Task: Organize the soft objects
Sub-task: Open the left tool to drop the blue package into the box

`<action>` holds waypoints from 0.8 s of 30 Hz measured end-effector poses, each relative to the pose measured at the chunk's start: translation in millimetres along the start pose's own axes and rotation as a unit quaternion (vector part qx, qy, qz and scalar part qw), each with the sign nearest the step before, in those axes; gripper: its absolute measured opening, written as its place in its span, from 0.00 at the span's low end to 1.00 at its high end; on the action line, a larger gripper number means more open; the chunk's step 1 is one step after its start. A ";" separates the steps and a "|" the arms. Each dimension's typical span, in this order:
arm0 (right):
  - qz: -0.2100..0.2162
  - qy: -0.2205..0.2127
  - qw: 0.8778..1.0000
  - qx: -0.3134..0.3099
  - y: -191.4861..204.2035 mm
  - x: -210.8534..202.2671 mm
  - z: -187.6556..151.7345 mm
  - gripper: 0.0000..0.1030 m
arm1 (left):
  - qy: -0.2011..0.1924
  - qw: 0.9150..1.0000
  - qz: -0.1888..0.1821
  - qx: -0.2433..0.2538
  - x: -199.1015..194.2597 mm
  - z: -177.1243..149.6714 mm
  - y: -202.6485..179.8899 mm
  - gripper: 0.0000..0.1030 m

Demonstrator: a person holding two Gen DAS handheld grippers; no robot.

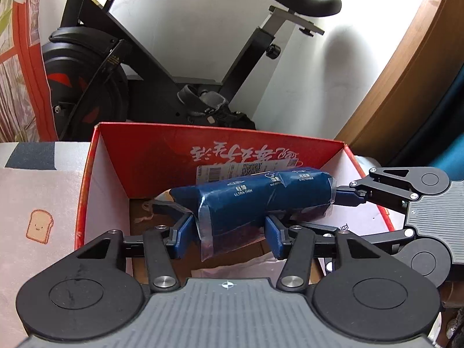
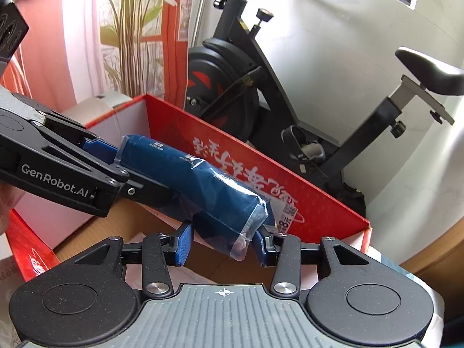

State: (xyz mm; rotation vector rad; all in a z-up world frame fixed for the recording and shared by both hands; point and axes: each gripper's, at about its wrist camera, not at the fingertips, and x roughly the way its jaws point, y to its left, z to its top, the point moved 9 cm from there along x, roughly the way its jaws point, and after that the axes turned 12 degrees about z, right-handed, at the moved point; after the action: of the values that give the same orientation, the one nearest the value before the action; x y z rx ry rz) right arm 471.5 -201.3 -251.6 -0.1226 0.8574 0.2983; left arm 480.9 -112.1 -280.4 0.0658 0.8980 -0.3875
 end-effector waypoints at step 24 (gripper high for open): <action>-0.003 -0.070 0.995 0.075 5.8 -80.4 -8.6 1.00 | -0.167 0.981 0.079 0.058 -136.8 -4.7 11.7 0.97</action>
State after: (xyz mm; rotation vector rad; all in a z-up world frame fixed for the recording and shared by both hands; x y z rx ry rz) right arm 413.9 -214.5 -196.0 0.0352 0.7379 0.2339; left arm 405.1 -59.0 -178.9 0.1738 0.5344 -0.2916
